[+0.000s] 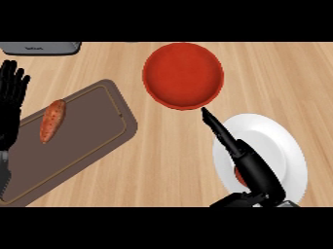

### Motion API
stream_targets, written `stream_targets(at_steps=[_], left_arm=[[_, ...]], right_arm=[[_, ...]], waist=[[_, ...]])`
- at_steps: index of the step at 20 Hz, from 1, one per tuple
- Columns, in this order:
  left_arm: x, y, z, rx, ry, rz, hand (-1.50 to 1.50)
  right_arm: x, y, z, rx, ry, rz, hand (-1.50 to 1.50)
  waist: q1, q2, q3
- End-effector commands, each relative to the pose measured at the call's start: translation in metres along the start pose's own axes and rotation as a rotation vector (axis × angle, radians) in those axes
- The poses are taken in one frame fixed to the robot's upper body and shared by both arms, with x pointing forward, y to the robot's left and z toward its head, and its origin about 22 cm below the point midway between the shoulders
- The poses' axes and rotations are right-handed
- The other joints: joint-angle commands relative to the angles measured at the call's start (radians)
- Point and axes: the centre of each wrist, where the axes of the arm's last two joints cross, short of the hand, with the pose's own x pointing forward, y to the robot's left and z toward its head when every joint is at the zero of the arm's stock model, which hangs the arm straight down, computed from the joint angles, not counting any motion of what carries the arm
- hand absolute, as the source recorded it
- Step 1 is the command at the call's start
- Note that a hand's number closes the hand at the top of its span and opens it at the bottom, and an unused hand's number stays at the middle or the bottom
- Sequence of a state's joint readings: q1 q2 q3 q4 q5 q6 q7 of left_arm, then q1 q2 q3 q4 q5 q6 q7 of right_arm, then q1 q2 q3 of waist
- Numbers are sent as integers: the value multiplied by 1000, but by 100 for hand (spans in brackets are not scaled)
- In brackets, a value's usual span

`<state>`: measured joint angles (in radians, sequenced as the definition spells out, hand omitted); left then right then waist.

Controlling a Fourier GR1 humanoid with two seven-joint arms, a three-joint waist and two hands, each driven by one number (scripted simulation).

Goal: Pick the pear from the plate and place it in the bowl

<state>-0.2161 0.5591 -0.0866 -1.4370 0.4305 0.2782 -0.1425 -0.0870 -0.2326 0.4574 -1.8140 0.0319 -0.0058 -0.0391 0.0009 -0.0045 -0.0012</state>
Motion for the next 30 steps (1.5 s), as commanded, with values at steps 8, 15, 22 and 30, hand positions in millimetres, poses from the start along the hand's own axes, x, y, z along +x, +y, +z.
stream_targets(at_steps=[8, 15, 22, 30], left_arm=[[5, 2, -1, 0, 0, 13, 0], [9, 10, 1, -17, -8, 28, 0], [3, 1, 3, -20, -20, 26, 0], [18, 9, -13, -22, -25, 14, 0]], right_arm=[[80, -60, 20, 113, 129, 449, -150], [123, -109, 15, 362, 412, 692, -150], [136, -132, -5, 628, 552, 771, -150], [125, -138, -28, 647, 599, 779, -150]], waist=[[-9, 1, 0], [4, 1, -2], [15, 6, -1], [8, 5, 1]])
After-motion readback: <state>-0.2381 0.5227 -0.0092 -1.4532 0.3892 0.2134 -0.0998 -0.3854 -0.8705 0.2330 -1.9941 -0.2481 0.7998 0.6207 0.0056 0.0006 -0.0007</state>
